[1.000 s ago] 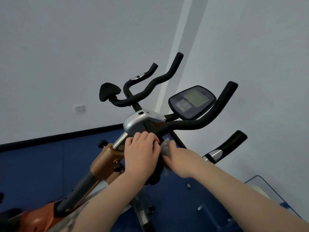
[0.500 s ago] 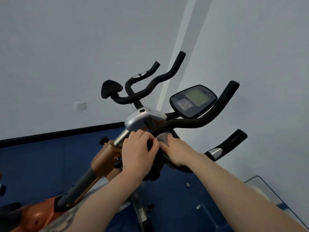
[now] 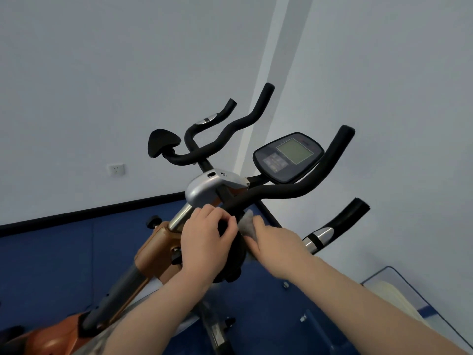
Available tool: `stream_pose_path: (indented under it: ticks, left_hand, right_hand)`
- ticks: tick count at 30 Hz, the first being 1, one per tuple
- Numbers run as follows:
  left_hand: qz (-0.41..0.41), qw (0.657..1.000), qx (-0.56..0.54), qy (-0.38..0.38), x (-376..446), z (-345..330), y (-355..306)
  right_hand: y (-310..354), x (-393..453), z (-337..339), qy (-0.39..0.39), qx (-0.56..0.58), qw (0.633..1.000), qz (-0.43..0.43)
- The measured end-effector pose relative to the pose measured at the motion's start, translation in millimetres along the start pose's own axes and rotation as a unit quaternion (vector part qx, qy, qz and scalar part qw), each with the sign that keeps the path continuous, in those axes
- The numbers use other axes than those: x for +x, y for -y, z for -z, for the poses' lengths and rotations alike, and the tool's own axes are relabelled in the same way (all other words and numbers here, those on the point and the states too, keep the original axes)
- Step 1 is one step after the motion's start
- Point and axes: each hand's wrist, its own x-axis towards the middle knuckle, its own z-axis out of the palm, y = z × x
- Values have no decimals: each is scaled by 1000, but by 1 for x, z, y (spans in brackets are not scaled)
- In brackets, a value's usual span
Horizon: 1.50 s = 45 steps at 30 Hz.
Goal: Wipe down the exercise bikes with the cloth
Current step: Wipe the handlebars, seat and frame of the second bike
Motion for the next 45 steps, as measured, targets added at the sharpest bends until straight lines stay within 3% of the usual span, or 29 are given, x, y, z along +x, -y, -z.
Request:
stream_pose_path:
  ticks: [6,9,12,14,17,20,22,25,29,34,36,39,43,45]
  left_hand:
    - [-3,1000,4,11,3,0,2]
    - [-19,999,30,5,2,0,2]
    - [-33,996,83,4,2,-1,0]
    - [-76,991,106,8,2,0,-4]
    - [-136,985,98,35,4,0,-8]
    - [-110,990,78,46,4,2,-6]
    - [-96,992,75,39,4,2,-6]
    - [-81,993,76,38,2,1,-2]
    - [-73,995,57,33,0,2,0]
    - [68,998,18,-6,-3,-2,4]
    - [106,994,23,-8,-2,-3,5]
    - [138,989,50,-3,-6,-3,4]
    - [151,987,49,-3,-6,1,0]
    - [145,988,60,7,-5,-1,1]
  right_hand:
    - [-78,-41,29,-91,-153,957,231]
    - [-112,-59,37,-164,-104,970,145]
    - [-75,-63,12,-223,-33,974,15]
    - [-48,-61,0,-230,-40,971,47]
    - [-66,-59,16,-225,-69,967,97]
    - [-90,-61,33,-243,-31,969,-10]
    - [-67,-55,27,-251,-23,966,-62]
    - [-18,-48,8,-196,-48,979,-25]
    - [-41,-57,14,-144,-84,984,68]
    - [-22,-49,13,-122,-128,984,8]
    - [-1,-25,18,-58,-73,995,-18]
    - [-1,-6,22,37,-90,995,34]
    - [-13,-26,16,24,-118,989,85]
    - [-13,-11,15,62,-97,989,91]
